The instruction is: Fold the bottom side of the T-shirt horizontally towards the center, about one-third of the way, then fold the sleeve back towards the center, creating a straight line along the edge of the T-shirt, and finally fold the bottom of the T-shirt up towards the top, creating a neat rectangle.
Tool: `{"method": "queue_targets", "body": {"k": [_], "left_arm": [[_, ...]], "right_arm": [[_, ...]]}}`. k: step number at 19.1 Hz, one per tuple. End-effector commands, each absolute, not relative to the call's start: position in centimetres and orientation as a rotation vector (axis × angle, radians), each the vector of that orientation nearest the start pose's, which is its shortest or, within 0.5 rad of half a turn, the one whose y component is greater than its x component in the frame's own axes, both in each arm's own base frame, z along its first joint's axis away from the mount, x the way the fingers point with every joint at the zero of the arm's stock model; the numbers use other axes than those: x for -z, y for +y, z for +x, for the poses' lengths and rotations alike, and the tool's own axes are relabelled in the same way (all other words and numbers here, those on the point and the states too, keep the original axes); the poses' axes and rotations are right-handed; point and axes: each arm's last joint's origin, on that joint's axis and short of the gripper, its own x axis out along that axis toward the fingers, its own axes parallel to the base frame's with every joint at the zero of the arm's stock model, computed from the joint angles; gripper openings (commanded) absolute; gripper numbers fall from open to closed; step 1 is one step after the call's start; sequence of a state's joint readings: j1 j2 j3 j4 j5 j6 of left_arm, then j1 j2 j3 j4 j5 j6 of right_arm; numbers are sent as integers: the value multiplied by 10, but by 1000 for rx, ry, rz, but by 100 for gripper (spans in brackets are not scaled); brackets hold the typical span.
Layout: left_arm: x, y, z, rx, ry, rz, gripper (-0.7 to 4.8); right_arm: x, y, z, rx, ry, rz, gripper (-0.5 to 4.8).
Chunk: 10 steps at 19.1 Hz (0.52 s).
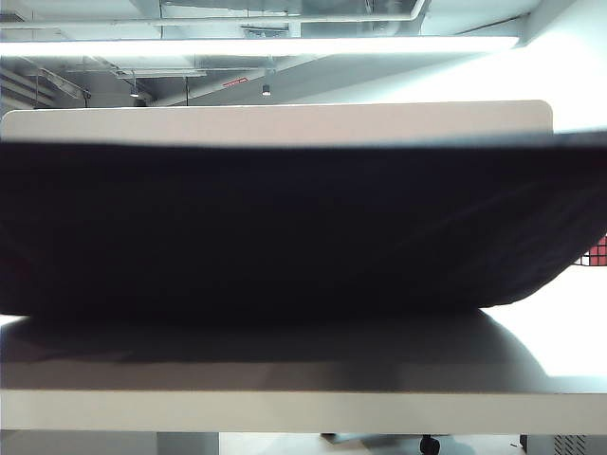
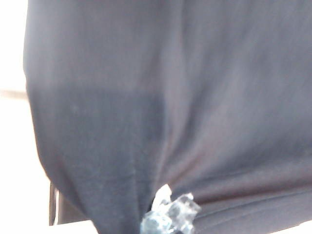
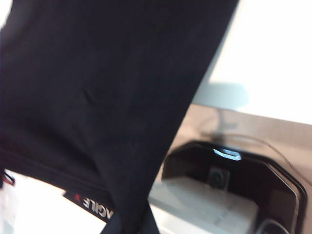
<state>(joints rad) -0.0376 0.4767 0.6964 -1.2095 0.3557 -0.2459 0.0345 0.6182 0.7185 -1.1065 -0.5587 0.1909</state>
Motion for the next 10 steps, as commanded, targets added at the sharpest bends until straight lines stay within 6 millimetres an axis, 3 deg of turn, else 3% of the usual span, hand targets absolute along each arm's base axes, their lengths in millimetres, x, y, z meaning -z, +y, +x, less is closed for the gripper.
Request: {"method": "queue_targets", "body": {"k": [1,2,5,6,8,10], "left_arm": [[-272,-14,91,279,858,-397,-5],[-276,-14,103,285,833,-399,-5],[-296,-15,167,269,719,-348,-5],[-301,-16,197,270,707,-345,-5],[-297,-17,239,261,722,-322,-5],[-279,-17,293,178,724,-292,-5]], "right_arm": [[-275,19,117,-443,898,460,-3],[-280,20,130,-446,887,457,-3],[-308,22,201,-477,830,416,-3],[-315,24,235,-481,822,410,-3],[-315,25,278,-489,846,397,-3],[-292,28,335,-490,864,409,-3]]}}
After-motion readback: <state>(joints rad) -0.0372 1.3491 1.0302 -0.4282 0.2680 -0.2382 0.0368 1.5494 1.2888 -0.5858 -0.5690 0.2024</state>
